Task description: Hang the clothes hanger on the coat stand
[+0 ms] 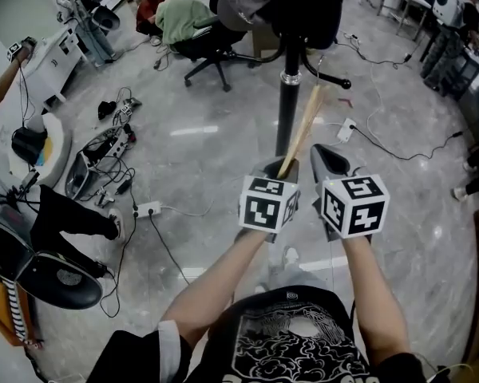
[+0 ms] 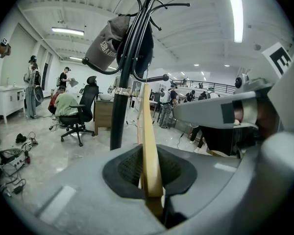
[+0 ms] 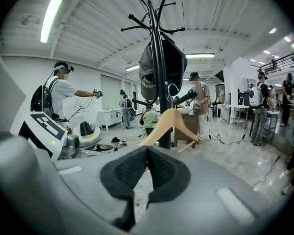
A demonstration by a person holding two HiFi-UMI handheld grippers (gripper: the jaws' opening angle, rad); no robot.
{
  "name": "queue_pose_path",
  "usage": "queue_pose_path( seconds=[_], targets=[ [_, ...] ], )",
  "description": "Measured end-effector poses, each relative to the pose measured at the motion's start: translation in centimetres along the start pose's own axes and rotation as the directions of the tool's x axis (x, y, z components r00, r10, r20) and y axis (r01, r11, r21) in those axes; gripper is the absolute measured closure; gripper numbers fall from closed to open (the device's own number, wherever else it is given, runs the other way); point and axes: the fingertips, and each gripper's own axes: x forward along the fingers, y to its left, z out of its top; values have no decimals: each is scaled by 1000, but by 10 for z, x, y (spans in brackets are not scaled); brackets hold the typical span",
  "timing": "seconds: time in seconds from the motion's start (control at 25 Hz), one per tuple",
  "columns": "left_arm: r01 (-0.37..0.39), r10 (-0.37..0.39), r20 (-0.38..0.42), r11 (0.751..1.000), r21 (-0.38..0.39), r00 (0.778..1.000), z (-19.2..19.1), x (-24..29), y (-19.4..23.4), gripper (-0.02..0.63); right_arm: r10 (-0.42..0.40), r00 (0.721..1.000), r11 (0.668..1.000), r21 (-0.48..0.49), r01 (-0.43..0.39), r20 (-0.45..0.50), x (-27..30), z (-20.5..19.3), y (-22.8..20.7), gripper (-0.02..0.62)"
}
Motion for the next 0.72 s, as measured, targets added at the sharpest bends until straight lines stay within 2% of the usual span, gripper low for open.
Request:
queue_pose_path(
  seconds=[0.72],
  targets=[
    [-22,20,-53,999,-25,998,-25,5,8,569,4,1000,1000,-2,-4,-11,-3,-7,5,595]
  ],
)
